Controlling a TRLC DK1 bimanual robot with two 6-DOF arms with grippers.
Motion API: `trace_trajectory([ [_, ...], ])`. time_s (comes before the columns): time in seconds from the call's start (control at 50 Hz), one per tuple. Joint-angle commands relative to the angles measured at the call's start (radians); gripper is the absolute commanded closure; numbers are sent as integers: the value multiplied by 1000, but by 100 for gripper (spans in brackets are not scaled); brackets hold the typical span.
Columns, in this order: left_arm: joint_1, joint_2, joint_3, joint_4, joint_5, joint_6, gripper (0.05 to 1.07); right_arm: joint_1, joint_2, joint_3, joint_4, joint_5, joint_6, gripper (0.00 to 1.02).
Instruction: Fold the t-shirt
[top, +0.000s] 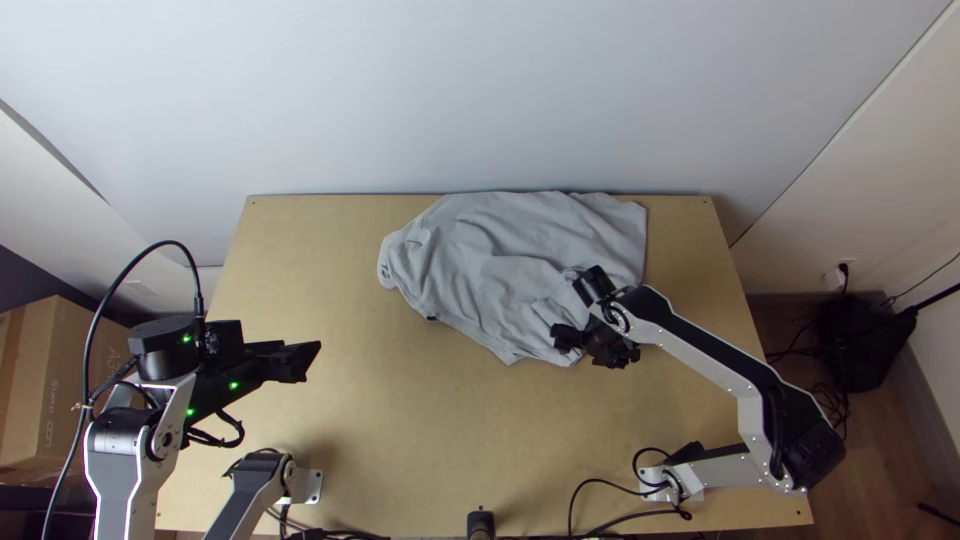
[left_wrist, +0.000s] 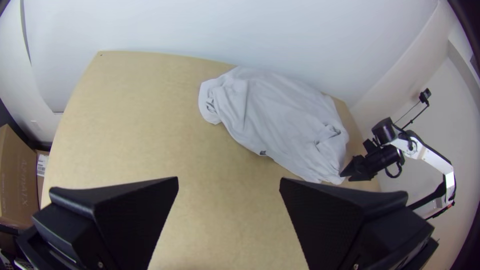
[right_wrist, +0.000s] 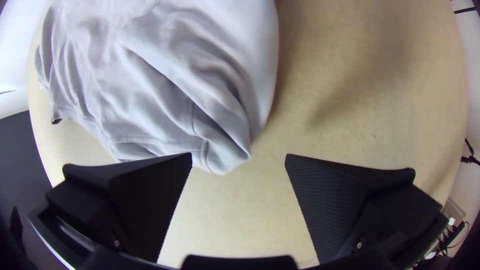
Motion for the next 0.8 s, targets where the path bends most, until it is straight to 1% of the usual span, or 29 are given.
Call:
trace_trajectory([
  [0.0,-30,-10,-15,8,11,-5,10,18,41,27,36,-5,17,38],
  [0.02,-36,-10,-17,8,11,-3,10,19,43,25,52,-5,17,44],
  [0.06,-53,-11,-25,5,11,3,10,19,46,19,84,-7,18,53],
  [0.12,-83,-13,-34,6,11,6,10,27,72,30,93,-7,21,69],
  [0.26,-139,-8,-60,14,8,24,10,62,89,53,118,5,3,100],
  [0.44,-197,16,-97,58,-14,46,10,161,49,124,122,13,-23,100],
  [0.58,-203,52,-92,103,-35,46,10,248,38,197,122,13,-49,100],
  [0.68,-203,55,-92,134,-38,44,10,280,18,255,122,13,-54,100],
  [0.78,-201,65,-95,158,-51,41,10,282,-14,297,122,15,-66,100],
])
